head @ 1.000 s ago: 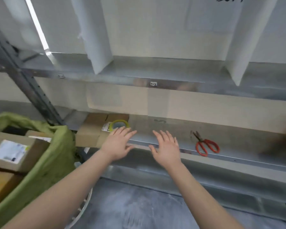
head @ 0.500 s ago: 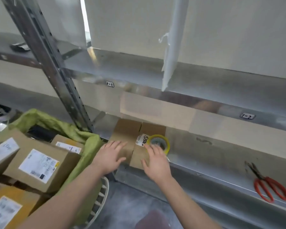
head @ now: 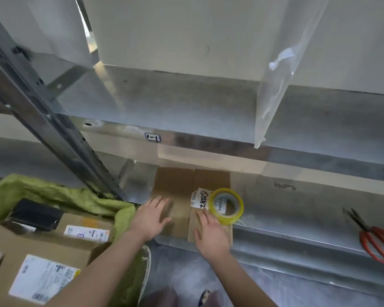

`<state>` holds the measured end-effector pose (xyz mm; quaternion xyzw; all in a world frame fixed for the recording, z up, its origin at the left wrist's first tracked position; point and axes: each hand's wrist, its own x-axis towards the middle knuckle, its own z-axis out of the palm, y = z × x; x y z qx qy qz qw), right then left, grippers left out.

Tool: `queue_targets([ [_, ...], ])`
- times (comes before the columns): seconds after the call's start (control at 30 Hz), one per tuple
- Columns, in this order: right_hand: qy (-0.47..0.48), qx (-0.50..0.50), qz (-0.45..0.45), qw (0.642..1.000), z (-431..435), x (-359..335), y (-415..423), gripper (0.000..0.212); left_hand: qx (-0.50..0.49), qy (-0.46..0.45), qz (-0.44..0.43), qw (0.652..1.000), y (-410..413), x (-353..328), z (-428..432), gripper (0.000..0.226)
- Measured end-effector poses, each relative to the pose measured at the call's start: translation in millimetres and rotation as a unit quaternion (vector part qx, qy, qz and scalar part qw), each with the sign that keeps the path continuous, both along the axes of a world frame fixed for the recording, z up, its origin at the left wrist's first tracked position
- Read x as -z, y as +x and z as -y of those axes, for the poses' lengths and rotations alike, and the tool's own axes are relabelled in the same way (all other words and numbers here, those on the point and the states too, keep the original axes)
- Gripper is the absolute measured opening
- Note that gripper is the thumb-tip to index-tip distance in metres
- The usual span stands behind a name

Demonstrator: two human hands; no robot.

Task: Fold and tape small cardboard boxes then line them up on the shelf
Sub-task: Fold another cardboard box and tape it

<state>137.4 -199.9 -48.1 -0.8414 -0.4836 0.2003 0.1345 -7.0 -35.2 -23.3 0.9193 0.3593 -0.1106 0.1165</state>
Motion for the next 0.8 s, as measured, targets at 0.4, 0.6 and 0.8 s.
queue_targets([
  [0.4,-0.02,0.048,0.017,0.998,-9,20,-15,0.063,-0.073,-0.136,-0.069,0.986,23,11,-35,0.079],
  [0.6,0.041,0.061,0.042,0.996,-1,14,-10,0.058,-0.077,-0.2,-0.028,0.976,24,8,-51,0.089],
  [0.8,0.083,0.086,0.096,0.988,31,18,-7,0.05,-0.003,-0.209,-0.024,0.978,6,0,-88,0.086],
])
